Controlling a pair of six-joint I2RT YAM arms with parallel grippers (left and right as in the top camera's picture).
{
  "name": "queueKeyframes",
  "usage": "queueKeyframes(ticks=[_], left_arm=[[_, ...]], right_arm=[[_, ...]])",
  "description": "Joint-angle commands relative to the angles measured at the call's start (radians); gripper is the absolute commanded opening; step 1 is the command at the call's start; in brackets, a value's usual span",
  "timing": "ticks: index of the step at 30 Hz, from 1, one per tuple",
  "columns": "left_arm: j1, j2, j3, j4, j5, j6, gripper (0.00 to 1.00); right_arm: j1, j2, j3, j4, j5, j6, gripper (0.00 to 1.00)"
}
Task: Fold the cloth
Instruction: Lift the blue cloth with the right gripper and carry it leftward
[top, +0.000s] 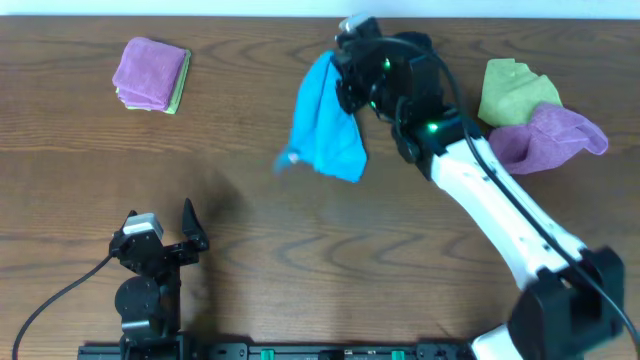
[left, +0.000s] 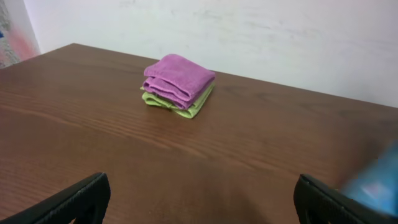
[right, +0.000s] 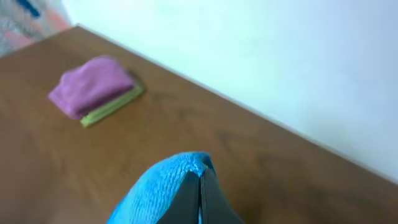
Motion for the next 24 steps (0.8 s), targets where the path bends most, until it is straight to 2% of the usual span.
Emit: queueKeyframes(ticks=[1,4,6,9,16,24], left_arm=[[0.002,-0.002,-0.037,-0.015,-0.016,0.007,0.95],[0.002,-0.002,-0.037,-0.015,-0.016,0.007,0.95],[0.002,-0.002,-0.037,-0.015,-0.016,0.007,0.95],[0.002,-0.002,-0.037,-0.015,-0.016,0.007,0.95],[0.002,-0.002,-0.037,-0.015,-0.016,0.007,0.95],[0.002,-0.002,-0.037,-0.015,-0.016,0.007,0.96]], right_arm=[[-0.015,-0.016,0.016,0.043,0.0,-0.021,0.01],[-0.037,-0.02,0.039,0.04,0.042,-0.04,0.01],[-0.051,-0.02,0.07,0.026,0.135,-0.063,0.01],[-0.07,-0.02,0.133,-0.064,0.298,-0.139,0.01],[-0.122,-0.02,0.209,-0.236,0.505,-0.242,0.01],[-0.151,-0.02,0.23,-0.259,0.516,-0.27,0.01]])
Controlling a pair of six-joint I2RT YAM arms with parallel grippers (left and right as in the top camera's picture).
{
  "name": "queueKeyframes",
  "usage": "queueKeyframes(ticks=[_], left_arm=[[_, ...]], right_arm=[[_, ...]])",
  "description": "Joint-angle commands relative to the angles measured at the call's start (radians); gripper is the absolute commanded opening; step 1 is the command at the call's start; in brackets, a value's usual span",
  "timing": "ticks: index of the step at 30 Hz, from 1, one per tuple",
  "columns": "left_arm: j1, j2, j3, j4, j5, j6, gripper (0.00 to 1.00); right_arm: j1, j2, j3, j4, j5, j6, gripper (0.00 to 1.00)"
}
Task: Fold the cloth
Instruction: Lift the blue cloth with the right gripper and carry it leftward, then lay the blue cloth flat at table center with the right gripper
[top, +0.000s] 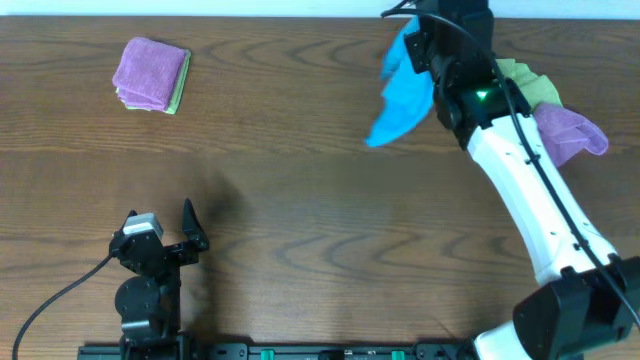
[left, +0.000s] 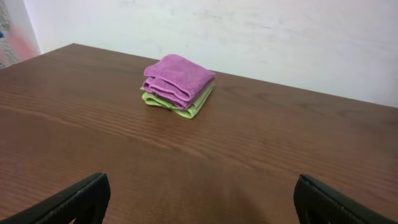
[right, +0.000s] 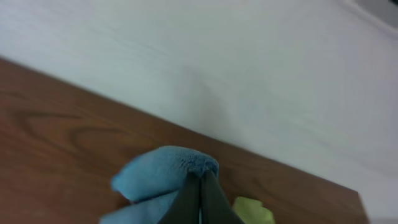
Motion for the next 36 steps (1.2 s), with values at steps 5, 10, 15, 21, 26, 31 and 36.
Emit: queueKeyframes(ticks=[5,10,15,21,26,31,36], left_arm=[[0.002,-0.002,-0.037,-0.015,-0.016,0.007,0.96],[0.002,-0.002,-0.037,-0.015,-0.016,0.007,0.95],[0.002,-0.002,-0.037,-0.015,-0.016,0.007,0.95],[0.002,-0.002,-0.037,-0.015,-0.016,0.007,0.95],[0.002,-0.002,-0.037,-0.015,-0.016,0.007,0.95],[0.002,-0.002,-0.037,-0.015,-0.016,0.007,0.95],[0.002,-0.002,-0.037,-0.015,-0.016,0.007,0.95]], right_arm=[[0.047,-0.018,0.033,-0.06,-0.448,0.037,0.01],[0.151,-0.018,0.033,-0.182,-1.194,0.037,0.01],[0.151,-0.018,0.033,-0.307,-1.125,-0.001,0.99],[0.113,-0.01,0.031,-0.468,-0.823,-0.002,0.99],[0.126,0.068,0.007,-0.496,-0.776,0.0,0.41],[0.168,0.203,0.004,-0.505,-0.791,0.033,0.59],[0.236,0.326,0.005,-0.569,-0.782,-0.141,0.68]])
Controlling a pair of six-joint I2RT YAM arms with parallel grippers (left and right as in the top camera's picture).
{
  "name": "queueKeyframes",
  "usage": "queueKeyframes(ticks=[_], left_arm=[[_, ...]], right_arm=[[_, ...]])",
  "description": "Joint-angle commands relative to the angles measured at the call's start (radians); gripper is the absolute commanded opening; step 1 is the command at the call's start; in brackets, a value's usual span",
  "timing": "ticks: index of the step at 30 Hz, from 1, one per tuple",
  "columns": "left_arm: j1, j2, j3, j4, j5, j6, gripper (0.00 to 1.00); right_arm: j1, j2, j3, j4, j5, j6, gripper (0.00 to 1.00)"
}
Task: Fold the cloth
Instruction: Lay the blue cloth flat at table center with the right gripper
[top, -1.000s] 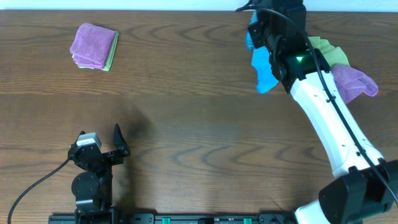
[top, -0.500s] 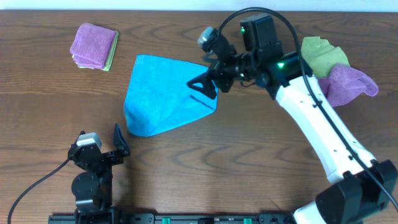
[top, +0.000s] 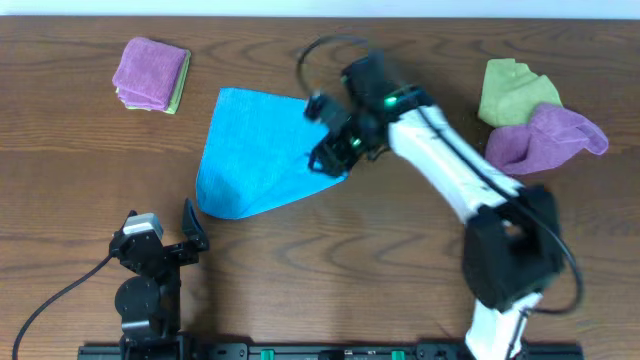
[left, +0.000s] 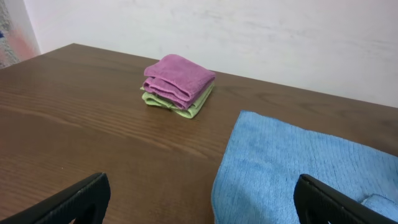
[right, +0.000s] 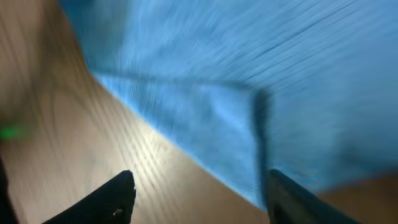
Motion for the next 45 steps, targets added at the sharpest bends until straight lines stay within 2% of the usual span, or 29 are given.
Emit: queueKeyframes(ticks=[1,10,15,23,27,30,36,45], left_arm=[[0.002,-0.002,-0.037,-0.015,-0.016,0.007,0.95],[0.002,-0.002,-0.037,-0.015,-0.016,0.007,0.95],[0.002,-0.002,-0.037,-0.015,-0.016,0.007,0.95],[0.002,-0.002,-0.037,-0.015,-0.016,0.007,0.95],[0.002,-0.002,-0.037,-0.015,-0.016,0.007,0.95],[0.002,-0.002,-0.037,-0.015,-0.016,0.007,0.96],[0.002,-0.002,-0.037,-0.015,-0.016,0.007,0.95],[0.002,-0.002,-0.037,-0.015,-0.016,0.007,0.95]], right_arm=[[0.046,0.05,-0.006,-0.012,0.035,-0.111,0.69],[0.058,0.099,-0.006,0.156,0.22,-0.213,0.77],[0.056,0.138,-0.006,0.226,0.234,-0.223,0.82],[0.042,0.151,-0.006,0.198,0.172,-0.222,0.69],[0.039,0.153,-0.006,0.192,0.15,-0.222,0.51],[0.039,0.155,-0.006,0.185,0.112,-0.222,0.49],[0.04,0.166,-0.006,0.176,0.08,-0.222,0.56],[0.04,0.2,-0.006,0.169,0.048,-0.218,0.52]])
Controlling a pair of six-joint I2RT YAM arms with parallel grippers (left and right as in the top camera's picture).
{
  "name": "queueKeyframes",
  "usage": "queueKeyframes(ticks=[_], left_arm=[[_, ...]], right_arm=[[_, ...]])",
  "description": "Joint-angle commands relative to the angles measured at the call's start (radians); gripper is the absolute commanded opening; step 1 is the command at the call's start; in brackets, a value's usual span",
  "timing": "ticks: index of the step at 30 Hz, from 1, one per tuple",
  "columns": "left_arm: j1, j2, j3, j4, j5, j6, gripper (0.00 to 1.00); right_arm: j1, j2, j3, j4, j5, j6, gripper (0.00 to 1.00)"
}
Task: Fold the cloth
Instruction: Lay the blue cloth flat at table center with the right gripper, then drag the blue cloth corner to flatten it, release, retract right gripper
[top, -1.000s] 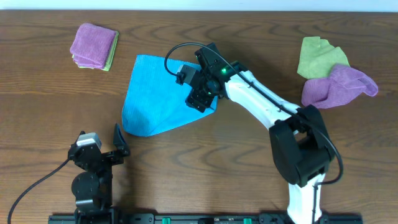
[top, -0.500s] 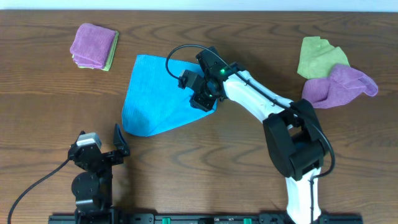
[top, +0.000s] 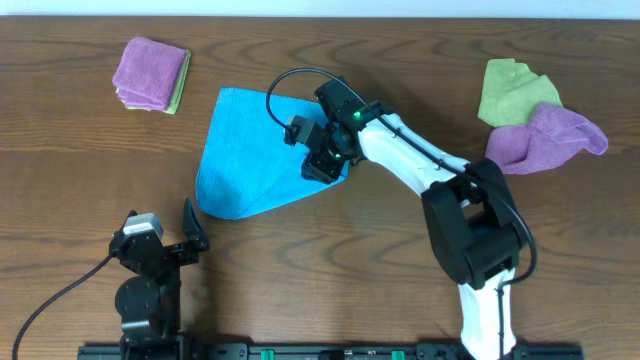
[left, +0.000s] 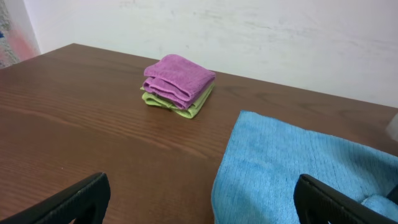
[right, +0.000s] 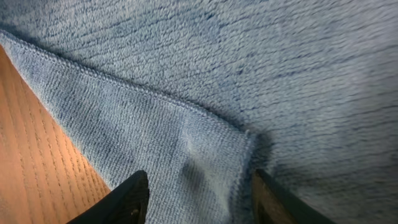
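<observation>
The blue cloth (top: 248, 150) lies spread on the table left of centre, with its right corner turned over on itself. My right gripper (top: 322, 160) stands open just above that turned-over corner; the right wrist view shows the blue cloth (right: 186, 93) filling the frame, its folded flap edge between the fingertips (right: 134, 196). In the left wrist view the blue cloth (left: 292, 168) reaches toward my left gripper (left: 202, 199). The left gripper (top: 160, 243), near the front edge, is open with nothing in it.
A folded purple cloth on a green one (top: 150, 75) sits at the back left. A crumpled green cloth (top: 512, 90) and a crumpled purple cloth (top: 545, 138) lie at the back right. The right arm (top: 420, 165) stretches across the table's middle.
My right gripper has shifted slightly left and lower onto the cloth's turned-over right corner. The cloth lies much as before. The left arm has not moved.
My right gripper held the blue cloth hanging above the table's back middle, then farther right near the crumpled cloths. Later the cloth lay spread left of centre with the gripper open at its right corner. Now the gripper hovers open over that folded corner.
</observation>
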Motion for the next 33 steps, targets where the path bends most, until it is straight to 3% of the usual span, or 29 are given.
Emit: queueKeyframes(ticks=[1,3,4,6,10,14,17,23,29,33], left_arm=[[0.002,-0.002,-0.037,-0.015,-0.016,0.007,0.96],[0.002,-0.002,-0.037,-0.015,-0.016,0.007,0.95],[0.002,-0.002,-0.037,-0.015,-0.016,0.007,0.95],[0.002,-0.002,-0.037,-0.015,-0.016,0.007,0.95],[0.002,-0.002,-0.037,-0.015,-0.016,0.007,0.95],[0.002,-0.002,-0.037,-0.015,-0.016,0.007,0.96],[0.002,-0.002,-0.037,-0.015,-0.016,0.007,0.95],[0.002,-0.002,-0.037,-0.015,-0.016,0.007,0.96],[0.002,-0.002,-0.037,-0.015,-0.016,0.007,0.95],[0.002,-0.002,-0.037,-0.015,-0.016,0.007,0.95]], right_arm=[[-0.004,0.037,0.001,-0.006,-0.035,-0.005,0.52],[-0.004,0.037,0.001,-0.004,-0.035,-0.005,0.48],[-0.004,0.037,0.001,-0.004,-0.035,-0.005,0.4],[-0.004,0.037,0.001,-0.005,-0.035,0.009,0.14],[-0.004,0.036,0.012,-0.008,-0.035,0.079,0.16],[-0.003,0.028,0.037,-0.058,-0.035,0.082,0.12],[-0.004,0.006,0.058,-0.115,-0.035,0.082,0.02],[-0.003,-0.06,0.086,-0.24,-0.093,0.108,0.02],[-0.003,-0.095,0.087,-0.511,-0.271,0.108,0.02],[0.003,-0.095,0.087,-0.661,-0.271,0.108,0.03]])
